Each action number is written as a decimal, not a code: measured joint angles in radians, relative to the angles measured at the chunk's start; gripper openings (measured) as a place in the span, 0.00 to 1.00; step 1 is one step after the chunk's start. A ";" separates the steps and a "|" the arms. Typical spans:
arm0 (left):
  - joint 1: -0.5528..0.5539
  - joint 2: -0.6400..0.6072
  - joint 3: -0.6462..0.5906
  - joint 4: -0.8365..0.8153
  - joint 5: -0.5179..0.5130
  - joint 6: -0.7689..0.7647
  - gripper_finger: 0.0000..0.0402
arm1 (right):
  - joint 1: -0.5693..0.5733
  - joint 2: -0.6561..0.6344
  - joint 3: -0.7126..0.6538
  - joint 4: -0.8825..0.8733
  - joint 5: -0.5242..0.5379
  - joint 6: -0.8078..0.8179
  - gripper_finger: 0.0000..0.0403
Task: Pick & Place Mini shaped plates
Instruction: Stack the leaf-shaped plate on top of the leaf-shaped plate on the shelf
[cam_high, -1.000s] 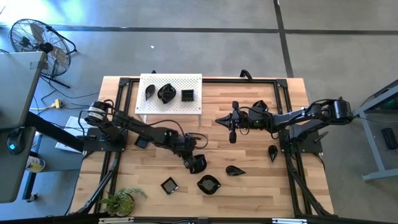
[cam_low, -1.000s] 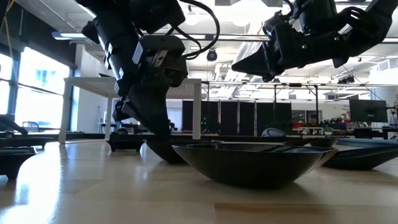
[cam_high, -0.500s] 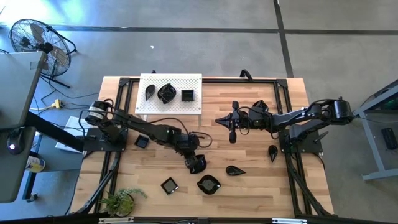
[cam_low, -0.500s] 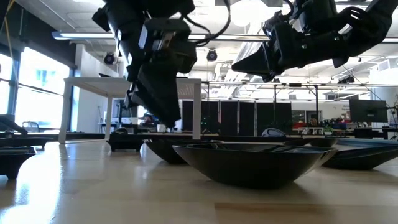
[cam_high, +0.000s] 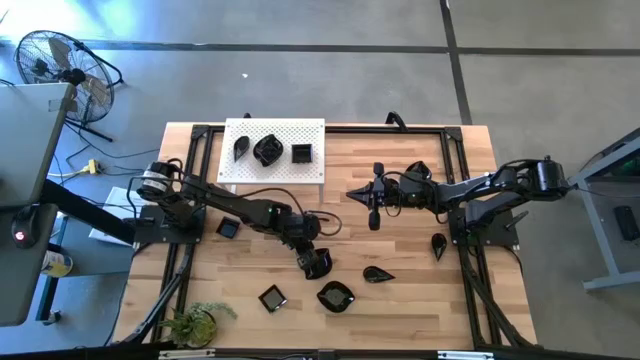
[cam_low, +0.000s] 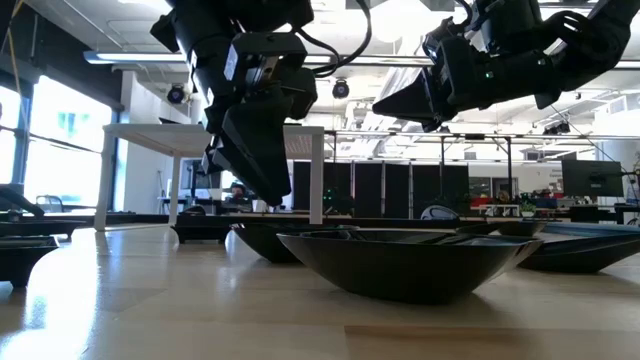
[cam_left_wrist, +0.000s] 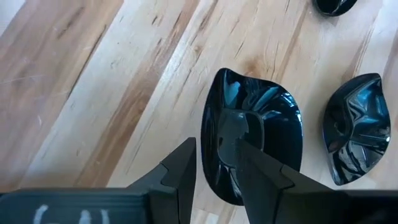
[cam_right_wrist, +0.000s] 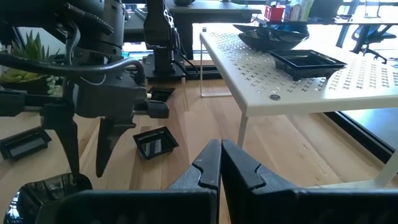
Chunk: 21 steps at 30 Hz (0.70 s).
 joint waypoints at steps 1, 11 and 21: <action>0.000 0.000 0.000 0.000 0.004 0.003 0.26 | 0.000 0.000 0.000 0.000 0.000 0.000 0.00; 0.000 0.087 0.004 0.058 0.064 0.002 0.26 | 0.000 0.000 0.000 0.000 0.000 0.000 0.00; 0.000 0.121 0.034 0.043 0.080 0.030 0.11 | 0.000 0.000 0.000 -0.008 0.000 0.000 0.00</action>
